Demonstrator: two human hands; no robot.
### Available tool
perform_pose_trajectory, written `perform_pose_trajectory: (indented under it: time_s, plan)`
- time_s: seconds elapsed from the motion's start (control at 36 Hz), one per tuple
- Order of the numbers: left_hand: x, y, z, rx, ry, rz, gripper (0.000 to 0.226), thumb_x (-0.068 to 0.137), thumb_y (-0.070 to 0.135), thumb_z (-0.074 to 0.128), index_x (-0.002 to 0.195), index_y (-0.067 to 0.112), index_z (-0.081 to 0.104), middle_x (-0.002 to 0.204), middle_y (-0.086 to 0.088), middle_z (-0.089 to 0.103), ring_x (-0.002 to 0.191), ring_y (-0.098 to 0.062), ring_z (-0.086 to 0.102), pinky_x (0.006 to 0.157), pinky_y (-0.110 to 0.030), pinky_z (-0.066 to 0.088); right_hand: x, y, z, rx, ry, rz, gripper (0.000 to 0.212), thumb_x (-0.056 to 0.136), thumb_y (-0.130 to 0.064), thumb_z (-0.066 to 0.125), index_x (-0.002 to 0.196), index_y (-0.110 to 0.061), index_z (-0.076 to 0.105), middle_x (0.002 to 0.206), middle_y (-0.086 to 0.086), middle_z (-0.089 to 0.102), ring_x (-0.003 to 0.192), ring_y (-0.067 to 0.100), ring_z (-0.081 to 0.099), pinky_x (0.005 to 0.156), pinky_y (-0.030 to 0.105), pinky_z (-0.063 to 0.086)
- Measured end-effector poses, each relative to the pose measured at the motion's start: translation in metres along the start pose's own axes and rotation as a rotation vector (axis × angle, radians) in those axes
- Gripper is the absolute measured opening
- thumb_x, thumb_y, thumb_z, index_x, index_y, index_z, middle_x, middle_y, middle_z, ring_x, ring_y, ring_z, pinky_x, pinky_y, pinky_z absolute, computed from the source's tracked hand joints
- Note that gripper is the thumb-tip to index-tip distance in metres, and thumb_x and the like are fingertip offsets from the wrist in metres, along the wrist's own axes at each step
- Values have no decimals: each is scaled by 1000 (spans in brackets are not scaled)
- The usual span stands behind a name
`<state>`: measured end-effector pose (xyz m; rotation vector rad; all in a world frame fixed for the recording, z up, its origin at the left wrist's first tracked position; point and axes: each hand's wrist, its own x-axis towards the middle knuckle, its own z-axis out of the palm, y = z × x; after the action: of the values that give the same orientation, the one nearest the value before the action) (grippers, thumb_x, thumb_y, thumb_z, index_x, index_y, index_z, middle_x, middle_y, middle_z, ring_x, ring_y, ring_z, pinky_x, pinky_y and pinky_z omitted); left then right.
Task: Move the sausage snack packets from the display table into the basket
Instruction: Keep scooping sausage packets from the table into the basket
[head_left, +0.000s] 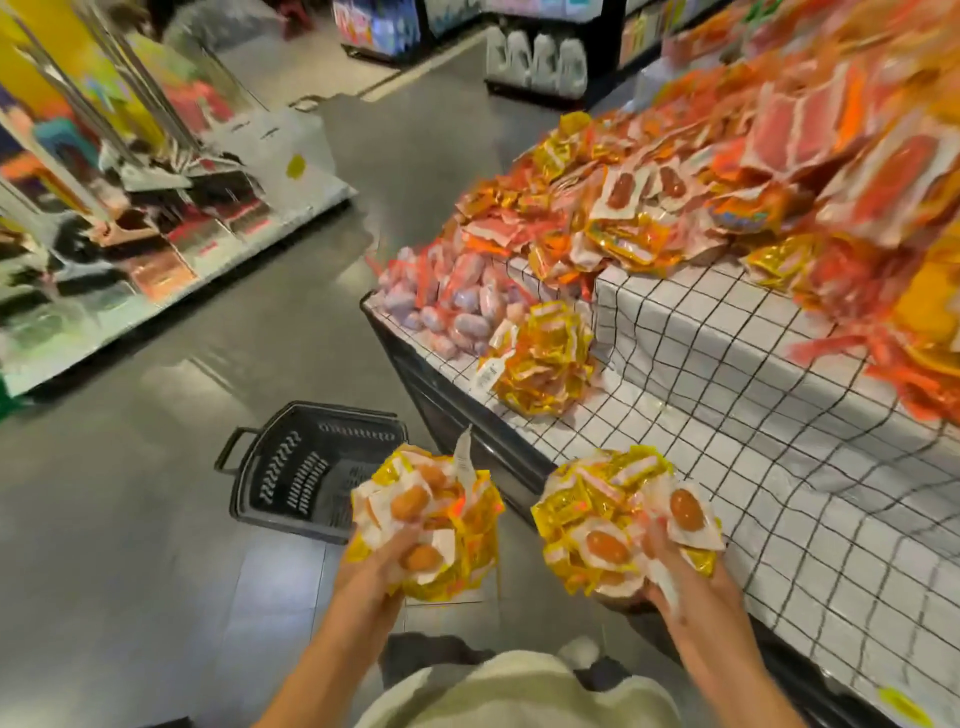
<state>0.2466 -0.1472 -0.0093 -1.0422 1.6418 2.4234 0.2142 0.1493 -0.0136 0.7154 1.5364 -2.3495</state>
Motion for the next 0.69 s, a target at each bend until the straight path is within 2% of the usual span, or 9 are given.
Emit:
perform_pose_trajectory:
  time_s: [0.06,0.17,0.28,0.42,0.5,0.56,0.61,0.64,0.69]
  plan:
    - [16,12,18,3,-12,-3,41,89,4,65,130,6,61,119,-20,70,102,-34,66,88,-47,53,13,-11,4,-17,29,-8,40,75,-40,79,114,-41,72,117,-6,76,103,11,73,84,37,54]
    - [55,34,45,23,-102,-72,36,82,24,72,115,12,66,84,-11,64,73,-25,63,69,-41,47,35,-28,6,-10,107,-36,23,79,-37,80,98,-50,76,109,-8,78,98,10,75,76,33,58]
    - [110,57,73,32,-242,-80,42,85,19,71,126,9,66,105,-12,75,85,-24,74,65,-34,59,48,-32,2,42,185,-46,25,78,-41,79,100,-52,75,115,-9,76,101,9,74,90,40,53]
    - [180,94,115,151,-395,-112,44,82,23,75,126,16,69,116,-16,73,96,-31,73,74,-40,61,59,-37,15,75,362,-102,26,77,-37,80,99,-51,75,109,-5,78,97,17,76,62,32,60]
    - [215,116,141,245,-497,-200,35,81,32,78,112,17,77,116,-16,72,104,-32,67,94,-49,51,62,-35,21,116,464,-116,40,72,-42,83,110,-45,73,115,-5,76,105,20,74,77,40,60]
    - [237,130,157,269,-562,-251,46,77,36,82,116,15,75,109,-11,73,99,-25,66,94,-42,48,64,-33,27,140,518,-118,50,67,-48,86,115,-45,72,117,-6,76,110,20,72,86,42,55]
    - [257,142,172,278,-607,-293,45,79,34,81,118,14,74,107,-7,70,95,-19,64,94,-37,44,66,-34,37,152,582,-123,42,66,-46,86,105,-52,73,113,-7,77,107,18,73,82,40,54]
    - [266,146,178,294,-616,-309,39,80,32,80,114,13,76,105,-8,69,94,-19,63,92,-36,45,67,-35,42,150,598,-129,34,68,-44,85,97,-58,73,110,-8,77,103,15,74,80,38,54]
    - [277,152,189,364,-629,-300,33,72,30,82,100,12,78,87,-6,70,76,-15,65,65,-25,50,70,-35,54,125,603,-157,28,73,-42,80,90,-63,71,106,-12,78,96,9,75,78,36,53]
